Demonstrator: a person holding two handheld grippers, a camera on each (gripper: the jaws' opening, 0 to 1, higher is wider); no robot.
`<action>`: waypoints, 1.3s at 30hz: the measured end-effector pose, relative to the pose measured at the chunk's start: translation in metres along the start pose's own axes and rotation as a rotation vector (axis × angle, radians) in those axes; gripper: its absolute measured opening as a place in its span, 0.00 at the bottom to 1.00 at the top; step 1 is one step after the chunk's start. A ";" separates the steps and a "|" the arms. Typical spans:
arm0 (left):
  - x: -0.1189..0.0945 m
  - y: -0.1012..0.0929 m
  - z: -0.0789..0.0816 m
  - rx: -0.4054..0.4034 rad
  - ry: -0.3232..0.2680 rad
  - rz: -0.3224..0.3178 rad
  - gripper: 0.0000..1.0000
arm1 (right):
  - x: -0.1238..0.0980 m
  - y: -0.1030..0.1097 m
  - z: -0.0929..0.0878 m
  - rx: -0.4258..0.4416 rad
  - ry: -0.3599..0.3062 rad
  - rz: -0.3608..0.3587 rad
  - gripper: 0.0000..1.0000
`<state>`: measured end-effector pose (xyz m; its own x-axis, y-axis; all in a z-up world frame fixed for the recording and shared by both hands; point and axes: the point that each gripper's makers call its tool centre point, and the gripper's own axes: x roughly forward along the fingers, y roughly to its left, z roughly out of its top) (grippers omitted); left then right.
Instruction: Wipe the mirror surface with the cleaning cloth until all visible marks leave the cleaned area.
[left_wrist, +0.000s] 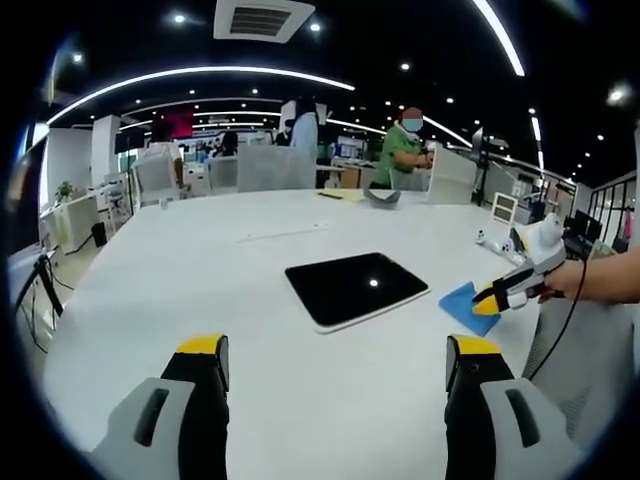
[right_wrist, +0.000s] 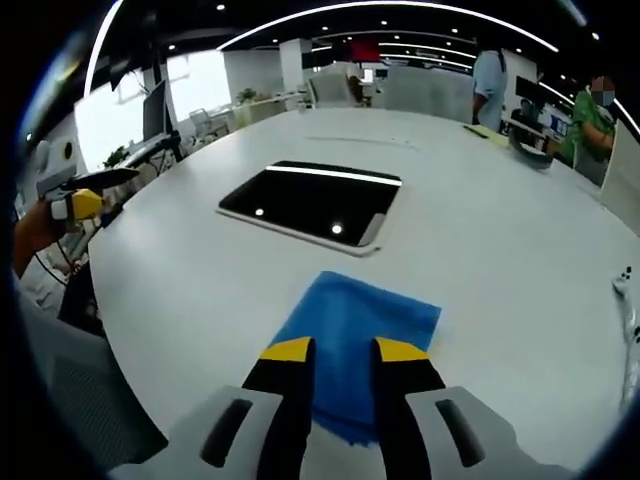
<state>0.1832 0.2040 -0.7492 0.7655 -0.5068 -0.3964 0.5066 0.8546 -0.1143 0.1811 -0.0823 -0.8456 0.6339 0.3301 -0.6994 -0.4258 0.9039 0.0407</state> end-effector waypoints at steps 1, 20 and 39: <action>0.000 0.000 0.000 0.000 0.001 -0.001 0.90 | 0.000 0.000 0.000 0.000 0.002 0.001 0.19; -0.001 0.001 0.001 -0.003 -0.004 0.001 0.90 | 0.004 0.002 -0.005 -0.052 0.021 -0.002 0.17; -0.002 -0.001 0.001 0.004 -0.002 -0.006 0.89 | 0.005 0.009 -0.005 -0.087 0.031 0.021 0.02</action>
<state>0.1821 0.2042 -0.7473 0.7633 -0.5118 -0.3943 0.5124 0.8513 -0.1131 0.1773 -0.0741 -0.8517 0.6042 0.3392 -0.7210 -0.4946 0.8691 -0.0056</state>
